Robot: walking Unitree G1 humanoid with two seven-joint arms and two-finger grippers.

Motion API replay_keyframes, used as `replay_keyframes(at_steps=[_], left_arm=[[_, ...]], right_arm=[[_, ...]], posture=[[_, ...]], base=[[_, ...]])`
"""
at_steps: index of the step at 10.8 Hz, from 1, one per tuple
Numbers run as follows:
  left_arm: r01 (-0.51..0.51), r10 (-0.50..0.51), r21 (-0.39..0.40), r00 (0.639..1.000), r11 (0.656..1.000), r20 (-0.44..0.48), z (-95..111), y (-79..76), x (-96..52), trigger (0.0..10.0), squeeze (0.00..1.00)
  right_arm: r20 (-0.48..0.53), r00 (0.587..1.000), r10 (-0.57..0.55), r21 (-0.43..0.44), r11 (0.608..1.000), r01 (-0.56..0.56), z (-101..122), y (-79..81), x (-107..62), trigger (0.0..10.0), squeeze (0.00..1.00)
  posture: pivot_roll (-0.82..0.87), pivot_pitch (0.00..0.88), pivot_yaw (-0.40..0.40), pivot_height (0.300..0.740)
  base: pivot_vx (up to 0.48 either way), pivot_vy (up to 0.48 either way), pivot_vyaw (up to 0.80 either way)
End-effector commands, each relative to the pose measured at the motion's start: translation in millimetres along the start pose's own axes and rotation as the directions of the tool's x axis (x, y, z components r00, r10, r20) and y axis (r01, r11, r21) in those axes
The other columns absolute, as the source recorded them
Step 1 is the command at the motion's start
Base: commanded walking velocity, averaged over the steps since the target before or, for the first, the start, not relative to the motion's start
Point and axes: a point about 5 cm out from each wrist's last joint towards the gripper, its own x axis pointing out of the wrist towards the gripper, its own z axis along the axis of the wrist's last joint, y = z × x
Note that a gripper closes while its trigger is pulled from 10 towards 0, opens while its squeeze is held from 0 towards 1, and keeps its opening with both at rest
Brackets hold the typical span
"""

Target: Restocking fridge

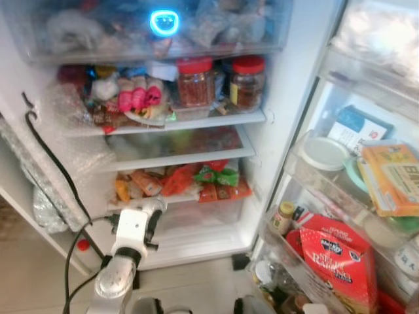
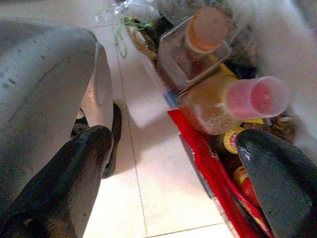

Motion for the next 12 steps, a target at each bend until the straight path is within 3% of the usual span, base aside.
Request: replay_keyframes(at_steps=[1,6,9,12], left_arm=[[-0.014,0.014,0.006,0.999,1.0,0.048,10,2.7,3.3,10.0,0.0],[-0.028,0.026,0.015,0.995,1.0,0.096,18,8.2,7.9,10.0,0.0],[0.034,-0.049,0.095,0.986,0.995,0.158,29,-1.4,11.3,10.0,0.0],[0.055,-0.071,0.091,0.982,0.994,0.174,31,-5.8,11.2,10.0,0.0]], right_arm=[[-0.002,1.0,0.027,0.003,1.0,-0.027,1,7.8,0.8,10.0,0.0],[0.009,1.0,0.018,-0.039,0.999,-0.018,2,8.1,0.9,10.0,0.0],[0.004,1.0,0.001,-0.009,1.0,-0.001,0,7.4,0.8,10.0,0.0],[0.0,1.0,0.005,-0.009,1.0,-0.005,0,7.9,0.7,10.0,0.0]], posture=[[-0.13,0.032,-0.036,0.648],[-0.13,0.036,-0.033,0.648],[-0.13,0.036,-0.033,0.648],[-0.13,0.038,-0.031,0.648]], base=[[0.0,0.0,0.0],[0.0,0.0,0.08],[0.0,0.0,0.27],[0.0,0.0,0.0]])
